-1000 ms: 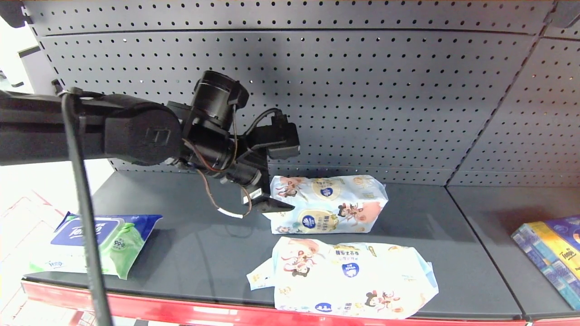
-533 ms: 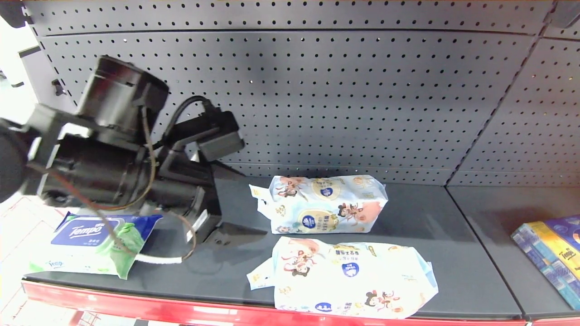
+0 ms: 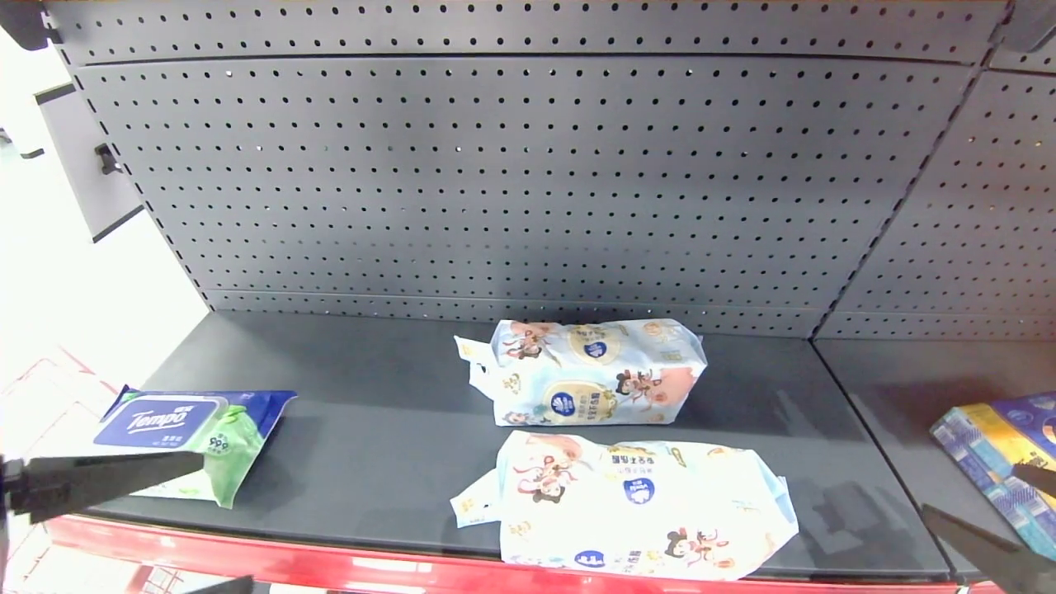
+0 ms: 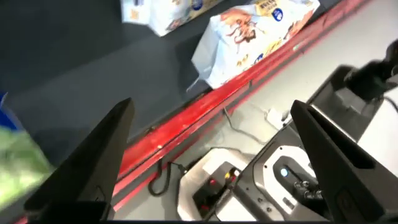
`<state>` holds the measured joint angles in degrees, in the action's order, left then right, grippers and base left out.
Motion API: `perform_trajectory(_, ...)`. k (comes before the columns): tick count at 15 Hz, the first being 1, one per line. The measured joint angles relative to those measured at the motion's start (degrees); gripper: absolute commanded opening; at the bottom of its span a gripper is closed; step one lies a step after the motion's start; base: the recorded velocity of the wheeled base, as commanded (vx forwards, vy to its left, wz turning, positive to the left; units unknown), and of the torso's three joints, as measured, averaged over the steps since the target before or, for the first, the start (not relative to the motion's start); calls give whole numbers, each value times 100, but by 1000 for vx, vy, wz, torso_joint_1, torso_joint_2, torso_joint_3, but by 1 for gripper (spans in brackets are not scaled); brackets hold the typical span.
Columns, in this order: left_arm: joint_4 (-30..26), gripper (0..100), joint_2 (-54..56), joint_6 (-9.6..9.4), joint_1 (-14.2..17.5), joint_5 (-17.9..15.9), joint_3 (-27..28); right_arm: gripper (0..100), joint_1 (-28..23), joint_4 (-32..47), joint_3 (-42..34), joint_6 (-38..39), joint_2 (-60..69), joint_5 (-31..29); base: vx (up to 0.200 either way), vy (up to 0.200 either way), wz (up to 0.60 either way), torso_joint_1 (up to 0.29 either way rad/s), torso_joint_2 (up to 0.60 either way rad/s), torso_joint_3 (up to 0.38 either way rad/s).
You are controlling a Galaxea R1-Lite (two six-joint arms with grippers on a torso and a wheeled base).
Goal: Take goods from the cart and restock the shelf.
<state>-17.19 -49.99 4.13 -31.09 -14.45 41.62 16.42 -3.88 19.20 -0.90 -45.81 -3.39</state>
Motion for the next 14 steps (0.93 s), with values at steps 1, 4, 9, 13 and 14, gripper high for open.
perform_trajectory(1,-10,100,311,98,46,84,-179,100,-5,-61,12,-16,-350,-17,0,0,0,0,0,0)
perform_trajectory(4,61,100,772,128,160,117,-323,100,77,-96,1,-156,-1008,-38,0,0,0,0,0,0)
perform_trajectory(9,127,100,970,130,217,251,-364,100,350,-124,229,-378,-1642,-30,0,0,0,0,0,0)
perform_trajectory(13,127,100,1050,130,217,293,-375,100,714,-154,500,-389,-2077,-40,0,0,0,0,0,0)
perform_trajectory(14,127,100,1061,128,217,312,-375,100,786,-156,549,-391,-2175,-40,0,0,0,0,0,0)
